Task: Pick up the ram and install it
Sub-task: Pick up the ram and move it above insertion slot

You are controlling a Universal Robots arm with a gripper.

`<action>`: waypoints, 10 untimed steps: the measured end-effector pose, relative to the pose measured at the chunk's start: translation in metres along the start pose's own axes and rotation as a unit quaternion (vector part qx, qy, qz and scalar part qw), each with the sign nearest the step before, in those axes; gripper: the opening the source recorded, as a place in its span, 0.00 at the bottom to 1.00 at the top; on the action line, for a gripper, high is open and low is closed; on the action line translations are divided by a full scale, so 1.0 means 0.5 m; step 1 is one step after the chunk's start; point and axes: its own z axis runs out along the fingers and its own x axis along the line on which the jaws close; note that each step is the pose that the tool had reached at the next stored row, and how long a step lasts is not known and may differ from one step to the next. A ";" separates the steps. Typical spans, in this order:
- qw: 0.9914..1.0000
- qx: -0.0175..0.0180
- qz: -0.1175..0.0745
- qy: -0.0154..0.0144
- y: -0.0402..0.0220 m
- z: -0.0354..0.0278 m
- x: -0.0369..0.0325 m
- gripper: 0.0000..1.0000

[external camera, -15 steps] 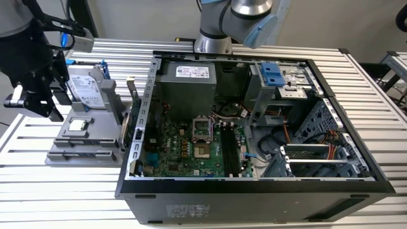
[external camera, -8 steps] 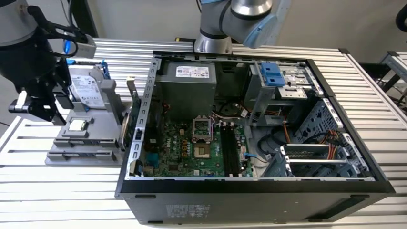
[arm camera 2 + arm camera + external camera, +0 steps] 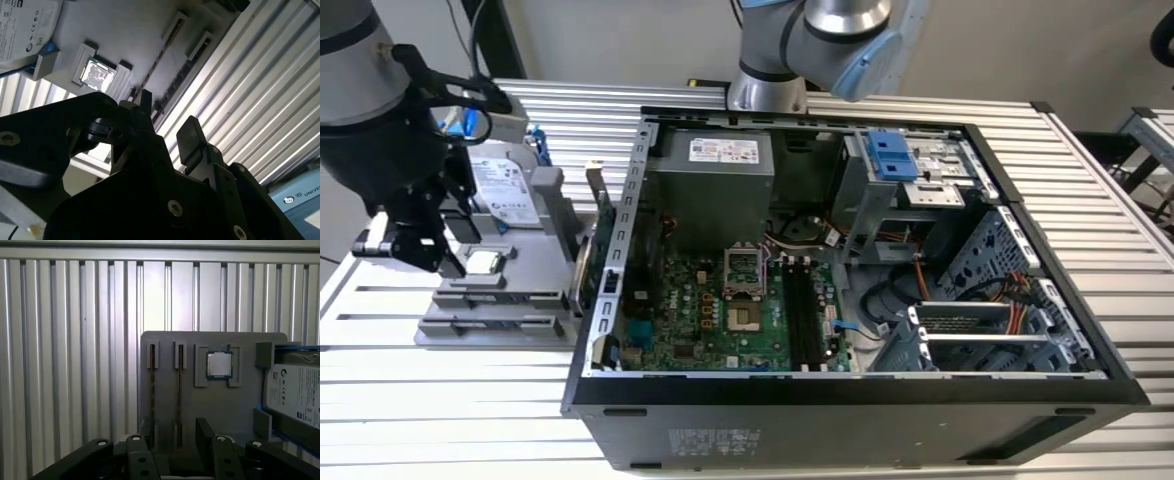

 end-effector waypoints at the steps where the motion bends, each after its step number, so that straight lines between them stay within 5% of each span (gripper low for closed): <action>1: 1.000 0.000 0.000 0.000 0.000 0.003 0.003 1.00; 10: 1.000 0.000 -0.001 0.000 -0.001 0.010 0.007 1.00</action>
